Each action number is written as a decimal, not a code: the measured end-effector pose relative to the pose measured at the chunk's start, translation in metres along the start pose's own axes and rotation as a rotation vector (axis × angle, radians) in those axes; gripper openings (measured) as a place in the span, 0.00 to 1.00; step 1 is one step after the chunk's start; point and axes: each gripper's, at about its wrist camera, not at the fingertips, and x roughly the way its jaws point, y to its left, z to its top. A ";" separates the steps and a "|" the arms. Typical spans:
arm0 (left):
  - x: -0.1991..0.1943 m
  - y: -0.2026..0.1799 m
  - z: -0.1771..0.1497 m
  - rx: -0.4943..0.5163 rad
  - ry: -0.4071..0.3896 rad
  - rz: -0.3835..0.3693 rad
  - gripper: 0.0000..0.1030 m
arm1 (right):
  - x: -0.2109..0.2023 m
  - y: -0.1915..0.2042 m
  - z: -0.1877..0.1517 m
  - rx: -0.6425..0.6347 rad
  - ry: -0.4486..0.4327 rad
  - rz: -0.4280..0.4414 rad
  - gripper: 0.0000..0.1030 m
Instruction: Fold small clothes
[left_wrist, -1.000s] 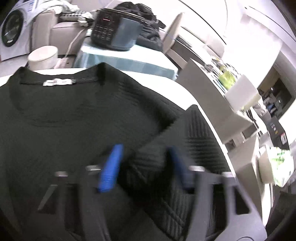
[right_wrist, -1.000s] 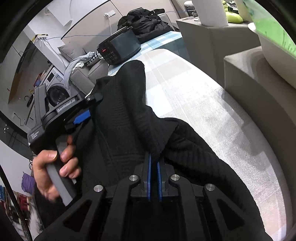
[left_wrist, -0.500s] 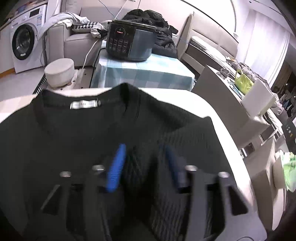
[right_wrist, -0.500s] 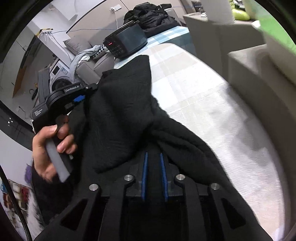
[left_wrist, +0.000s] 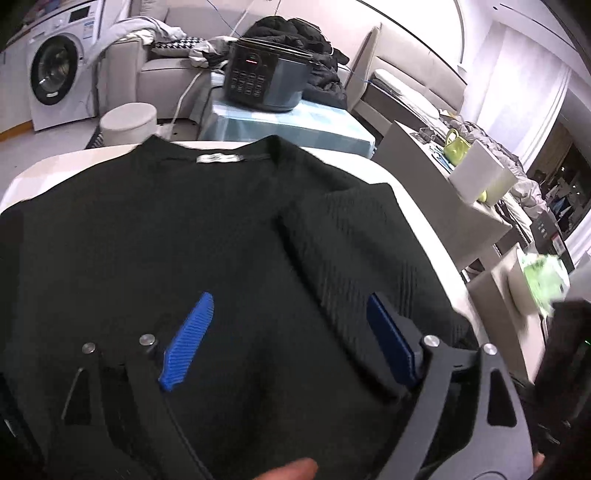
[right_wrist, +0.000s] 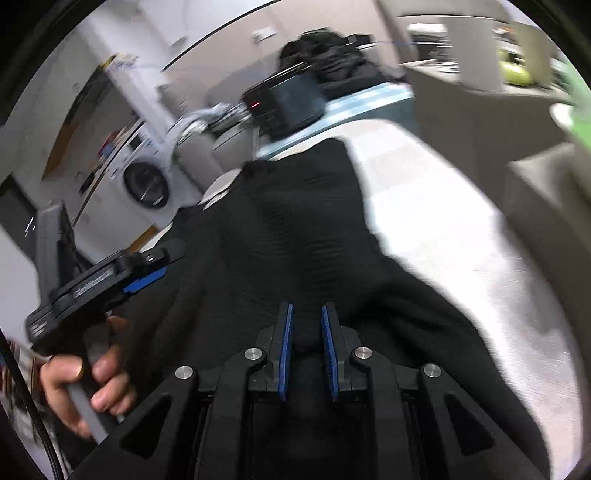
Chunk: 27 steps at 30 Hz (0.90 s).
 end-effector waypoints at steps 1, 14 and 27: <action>-0.010 0.005 -0.006 -0.002 -0.005 0.005 0.85 | 0.012 0.009 -0.002 -0.035 0.041 0.000 0.16; -0.174 0.184 -0.106 -0.495 -0.203 0.264 0.97 | -0.032 0.069 -0.031 -0.166 -0.062 0.029 0.52; -0.228 0.314 -0.210 -0.883 -0.243 0.191 0.71 | -0.027 0.097 -0.039 -0.143 -0.043 0.082 0.52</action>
